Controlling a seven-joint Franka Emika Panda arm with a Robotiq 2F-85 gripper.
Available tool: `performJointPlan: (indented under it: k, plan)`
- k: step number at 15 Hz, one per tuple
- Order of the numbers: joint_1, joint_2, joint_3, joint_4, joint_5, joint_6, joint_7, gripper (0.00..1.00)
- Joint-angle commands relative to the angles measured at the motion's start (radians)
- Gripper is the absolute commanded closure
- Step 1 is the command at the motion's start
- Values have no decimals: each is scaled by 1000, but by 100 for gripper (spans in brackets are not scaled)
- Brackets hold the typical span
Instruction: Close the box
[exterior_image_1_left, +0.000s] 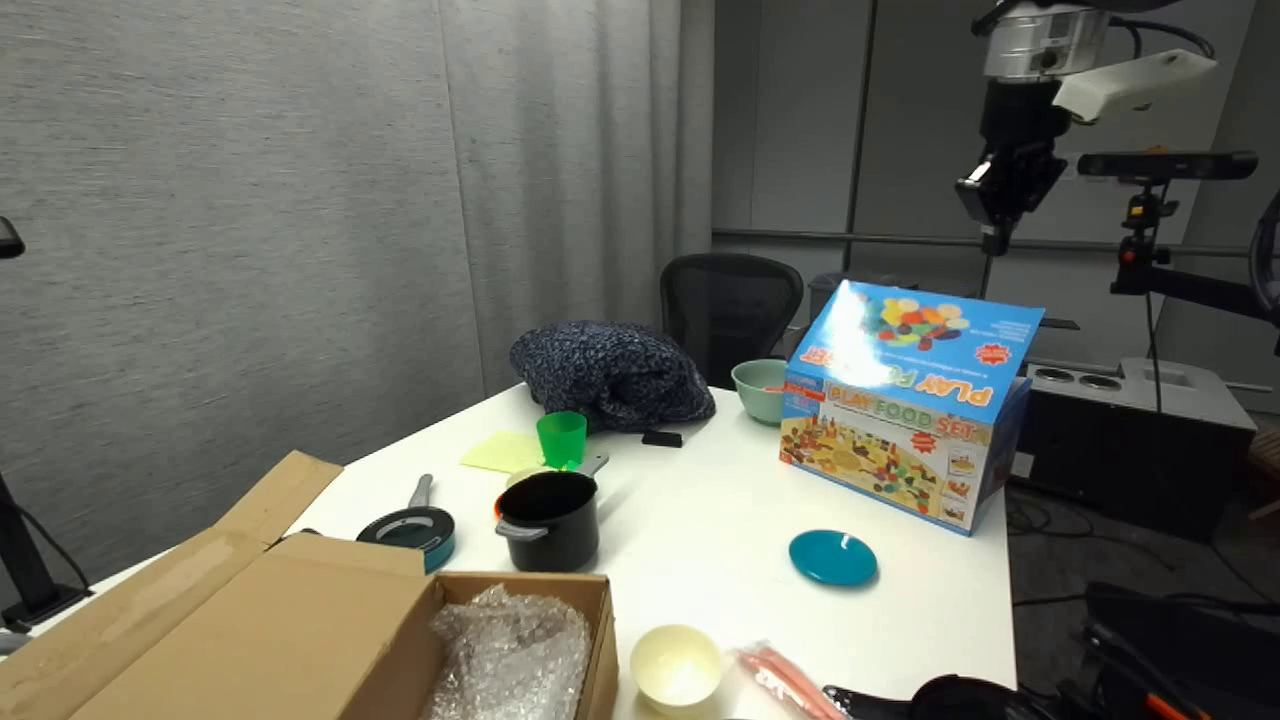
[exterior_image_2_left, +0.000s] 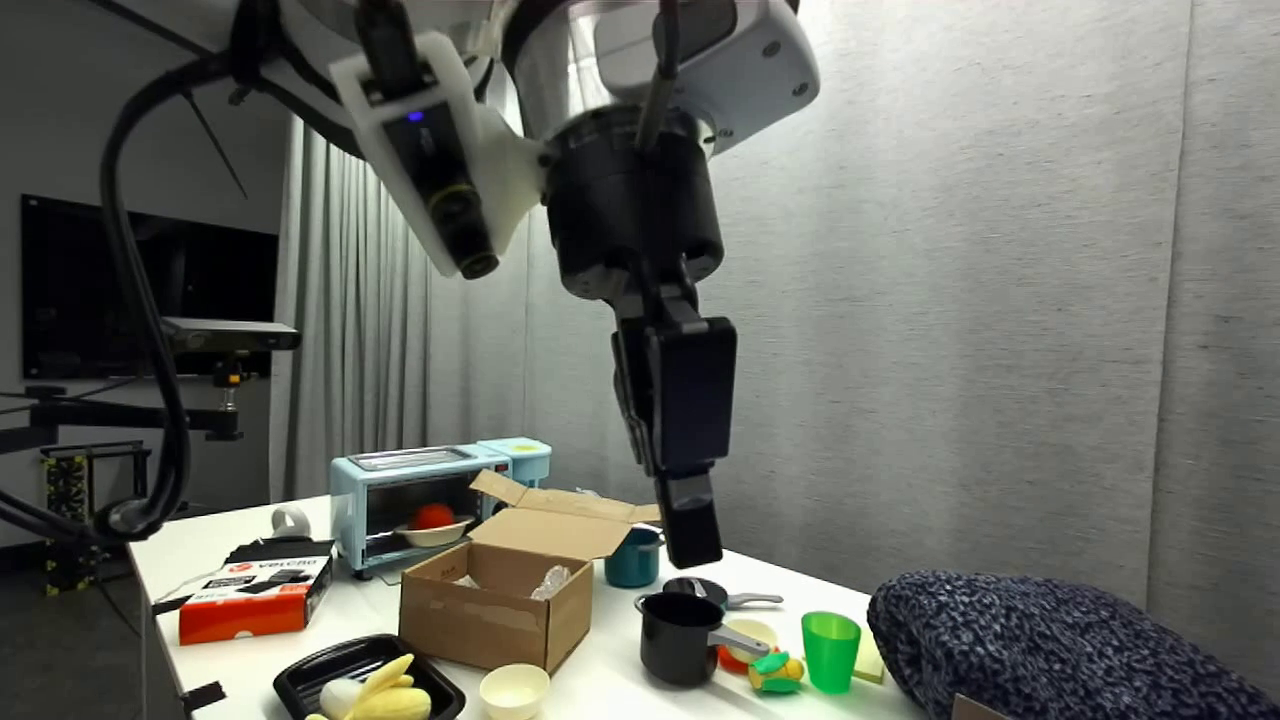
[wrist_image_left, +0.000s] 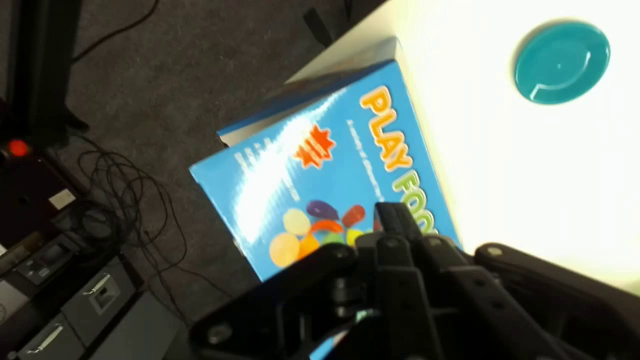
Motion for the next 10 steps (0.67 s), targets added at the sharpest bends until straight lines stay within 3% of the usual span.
performJointPlan:
  k: [1,4,6,7,8,9,10]
  plan:
    - [-19,76,60,19,12,124,229,100]
    - [-20,126,98,14,21,189,416,100]
    - [13,145,95,13,56,225,438,100]
    - [20,155,103,17,68,231,456,74]
    - [32,155,106,14,89,245,455,73]
    - [15,147,101,3,50,224,436,93]
    - [22,152,105,3,61,232,441,84]
